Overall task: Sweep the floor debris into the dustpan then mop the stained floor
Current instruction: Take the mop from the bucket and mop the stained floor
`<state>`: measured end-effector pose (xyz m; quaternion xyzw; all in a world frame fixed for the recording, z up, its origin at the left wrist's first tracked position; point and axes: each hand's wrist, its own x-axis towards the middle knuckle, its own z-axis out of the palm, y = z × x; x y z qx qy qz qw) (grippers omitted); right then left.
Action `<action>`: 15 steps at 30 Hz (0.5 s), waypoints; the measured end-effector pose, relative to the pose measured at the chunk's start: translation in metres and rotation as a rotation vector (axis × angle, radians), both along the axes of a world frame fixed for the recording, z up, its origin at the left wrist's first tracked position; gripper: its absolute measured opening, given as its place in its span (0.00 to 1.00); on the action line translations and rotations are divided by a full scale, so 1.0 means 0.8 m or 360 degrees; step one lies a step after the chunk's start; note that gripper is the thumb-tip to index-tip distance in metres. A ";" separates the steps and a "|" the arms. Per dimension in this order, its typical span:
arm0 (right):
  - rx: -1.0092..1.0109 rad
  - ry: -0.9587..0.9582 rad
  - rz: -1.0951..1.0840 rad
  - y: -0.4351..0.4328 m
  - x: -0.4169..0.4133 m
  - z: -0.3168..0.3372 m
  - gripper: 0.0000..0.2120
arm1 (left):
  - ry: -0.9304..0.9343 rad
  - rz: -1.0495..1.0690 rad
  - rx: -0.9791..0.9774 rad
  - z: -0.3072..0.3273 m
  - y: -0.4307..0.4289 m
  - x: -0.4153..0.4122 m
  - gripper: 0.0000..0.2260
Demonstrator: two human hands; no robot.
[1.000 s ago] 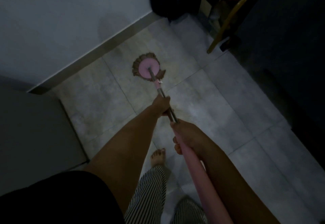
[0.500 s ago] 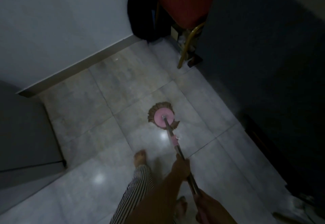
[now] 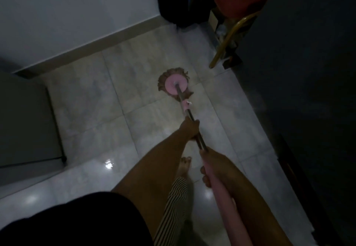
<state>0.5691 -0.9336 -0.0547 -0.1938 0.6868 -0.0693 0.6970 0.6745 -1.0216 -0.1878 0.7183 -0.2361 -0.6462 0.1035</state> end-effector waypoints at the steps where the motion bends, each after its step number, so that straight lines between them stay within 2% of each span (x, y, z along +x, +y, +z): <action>1: 0.0031 -0.0024 -0.0011 -0.018 -0.002 -0.004 0.08 | -0.0020 -0.0017 -0.0007 0.000 -0.018 -0.001 0.24; 4: 0.0102 -0.0087 -0.0010 -0.039 -0.010 -0.009 0.07 | -0.0059 -0.0018 0.0009 -0.001 -0.039 -0.005 0.23; 7: 0.0067 -0.0037 0.0055 -0.017 -0.015 -0.005 0.07 | -0.0030 0.0029 0.0038 0.004 -0.017 -0.013 0.24; 12: -0.0083 0.0116 0.0303 0.066 -0.044 0.019 0.05 | -0.0020 0.0072 0.0043 0.023 0.081 -0.049 0.24; 15: -0.0020 0.0119 0.0409 0.135 -0.082 0.045 0.11 | -0.0117 0.0006 0.0110 0.038 0.165 -0.079 0.24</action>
